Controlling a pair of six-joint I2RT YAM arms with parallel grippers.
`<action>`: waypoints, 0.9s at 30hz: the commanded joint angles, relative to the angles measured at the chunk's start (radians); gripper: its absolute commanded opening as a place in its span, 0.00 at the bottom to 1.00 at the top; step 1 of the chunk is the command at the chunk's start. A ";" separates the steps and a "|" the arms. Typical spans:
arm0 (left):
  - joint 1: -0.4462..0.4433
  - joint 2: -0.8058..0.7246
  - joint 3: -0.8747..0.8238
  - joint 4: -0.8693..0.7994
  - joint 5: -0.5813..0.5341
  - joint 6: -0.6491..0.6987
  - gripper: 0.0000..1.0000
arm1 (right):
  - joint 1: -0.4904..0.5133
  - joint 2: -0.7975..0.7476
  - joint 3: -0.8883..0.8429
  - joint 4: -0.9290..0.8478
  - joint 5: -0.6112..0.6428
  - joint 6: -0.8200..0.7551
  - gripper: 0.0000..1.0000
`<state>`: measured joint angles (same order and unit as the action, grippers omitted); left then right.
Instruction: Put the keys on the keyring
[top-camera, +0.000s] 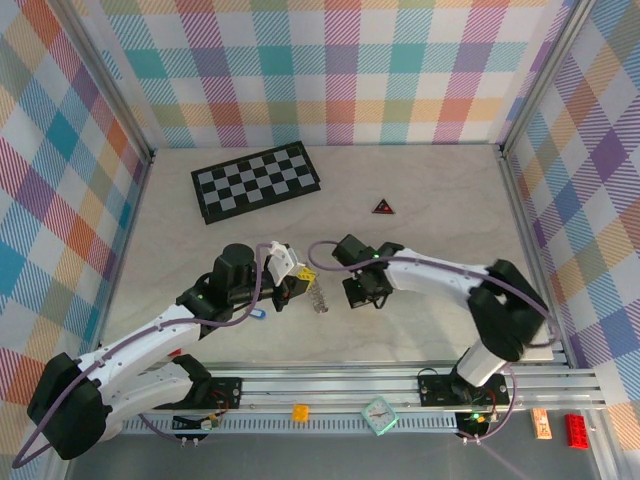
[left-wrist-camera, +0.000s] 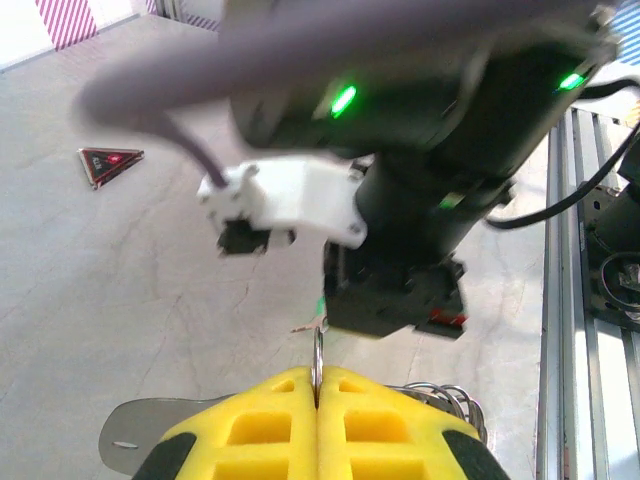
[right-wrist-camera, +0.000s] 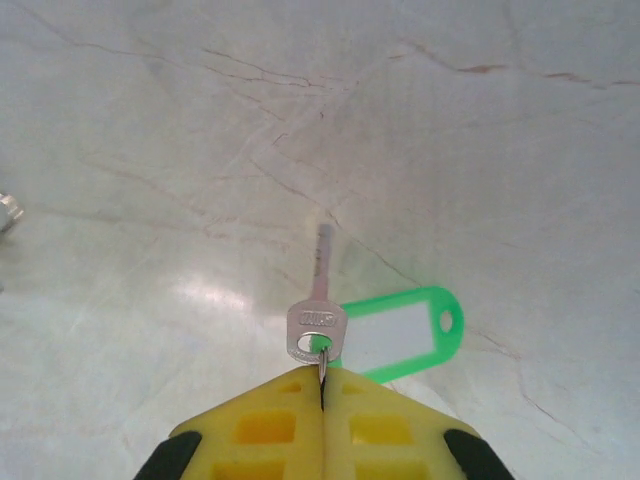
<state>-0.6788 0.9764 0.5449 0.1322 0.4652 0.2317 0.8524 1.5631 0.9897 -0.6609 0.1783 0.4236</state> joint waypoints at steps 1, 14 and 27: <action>-0.015 -0.024 -0.007 0.026 0.004 0.013 0.00 | 0.007 -0.136 -0.055 0.069 0.000 -0.133 0.00; -0.014 -0.024 0.001 0.029 0.026 -0.008 0.00 | 0.025 -0.313 -0.047 0.157 -0.018 -0.441 0.00; -0.014 -0.008 0.007 0.017 0.052 0.011 0.00 | 0.047 -0.385 -0.104 0.316 -0.272 -0.873 0.00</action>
<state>-0.6788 0.9733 0.5449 0.1322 0.4877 0.2317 0.8917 1.2064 0.9077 -0.3992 0.0143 -0.3164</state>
